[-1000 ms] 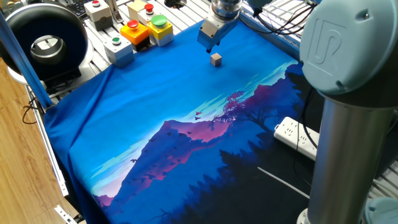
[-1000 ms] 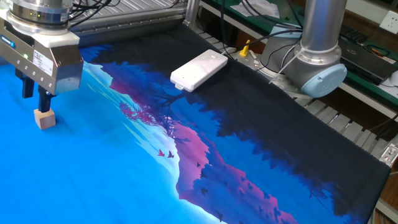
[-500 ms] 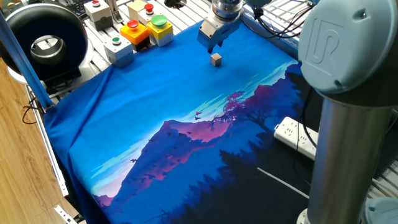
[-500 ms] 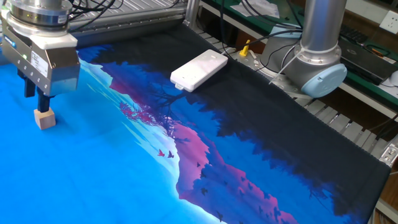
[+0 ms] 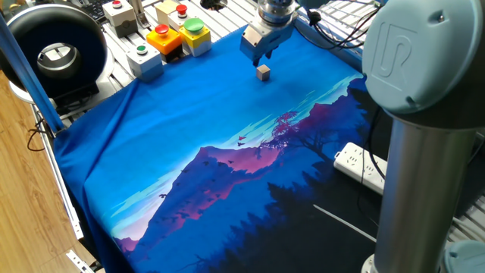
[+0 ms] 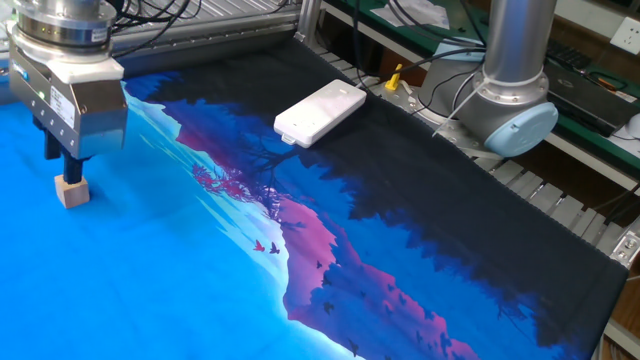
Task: Pick up the small block on the left and move it to the right
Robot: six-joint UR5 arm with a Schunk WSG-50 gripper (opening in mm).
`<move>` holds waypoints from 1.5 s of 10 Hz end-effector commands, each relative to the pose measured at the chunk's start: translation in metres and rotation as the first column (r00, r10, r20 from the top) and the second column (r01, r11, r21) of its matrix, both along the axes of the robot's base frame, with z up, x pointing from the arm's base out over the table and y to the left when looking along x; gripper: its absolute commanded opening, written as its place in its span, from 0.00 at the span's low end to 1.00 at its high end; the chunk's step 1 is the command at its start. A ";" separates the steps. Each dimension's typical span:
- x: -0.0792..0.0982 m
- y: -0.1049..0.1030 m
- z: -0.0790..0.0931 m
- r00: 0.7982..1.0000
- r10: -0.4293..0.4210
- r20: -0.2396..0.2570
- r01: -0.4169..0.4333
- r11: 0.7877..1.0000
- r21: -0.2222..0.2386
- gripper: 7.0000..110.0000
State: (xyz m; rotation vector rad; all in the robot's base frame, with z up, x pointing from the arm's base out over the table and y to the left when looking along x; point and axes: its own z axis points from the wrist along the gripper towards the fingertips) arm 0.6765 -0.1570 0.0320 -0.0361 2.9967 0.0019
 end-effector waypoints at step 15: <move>-0.004 0.002 -0.026 0.999 0.028 0.016 -0.028 1.000 0.013 0.36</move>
